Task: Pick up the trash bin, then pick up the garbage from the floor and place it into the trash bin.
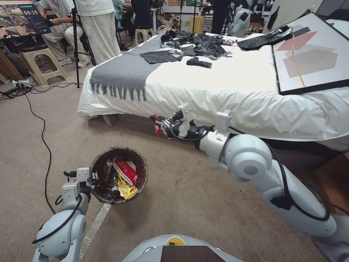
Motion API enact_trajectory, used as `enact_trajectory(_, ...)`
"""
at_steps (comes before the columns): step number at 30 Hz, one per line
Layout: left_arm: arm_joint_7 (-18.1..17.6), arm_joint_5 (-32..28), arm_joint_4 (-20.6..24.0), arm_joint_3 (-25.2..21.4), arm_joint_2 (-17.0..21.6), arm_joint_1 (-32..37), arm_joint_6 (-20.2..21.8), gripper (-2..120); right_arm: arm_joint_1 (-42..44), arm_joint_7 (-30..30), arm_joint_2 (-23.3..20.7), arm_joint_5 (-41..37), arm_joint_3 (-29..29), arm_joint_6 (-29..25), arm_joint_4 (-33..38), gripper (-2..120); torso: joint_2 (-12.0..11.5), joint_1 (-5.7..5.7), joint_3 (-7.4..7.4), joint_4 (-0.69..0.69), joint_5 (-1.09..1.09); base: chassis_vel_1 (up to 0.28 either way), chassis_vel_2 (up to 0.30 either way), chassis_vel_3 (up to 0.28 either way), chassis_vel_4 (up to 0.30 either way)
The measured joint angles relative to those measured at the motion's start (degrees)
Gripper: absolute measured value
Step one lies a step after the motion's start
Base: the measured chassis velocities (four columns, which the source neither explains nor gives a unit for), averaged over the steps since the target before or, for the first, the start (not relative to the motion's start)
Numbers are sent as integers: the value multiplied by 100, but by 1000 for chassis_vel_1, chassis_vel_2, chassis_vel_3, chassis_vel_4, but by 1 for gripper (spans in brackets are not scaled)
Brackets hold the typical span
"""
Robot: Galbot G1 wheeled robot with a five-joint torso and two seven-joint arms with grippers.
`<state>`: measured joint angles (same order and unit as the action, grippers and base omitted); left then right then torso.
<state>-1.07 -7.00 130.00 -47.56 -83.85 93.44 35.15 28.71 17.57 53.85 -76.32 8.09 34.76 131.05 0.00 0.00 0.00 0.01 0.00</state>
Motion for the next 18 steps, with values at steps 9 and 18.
enact_trajectory(9,-8,-2,-107,-26,2,-101,13,4,-1258,299,914,-307,1274,-27,-747,0,0,0,0,1,-2,0,0,0,0)
enact_trajectory(18,-6,-23,-166,-53,5,-136,21,4,-1531,456,1625,-358,1833,-53,-1057,0,0,0,0,0,-2,0,0,0,0)
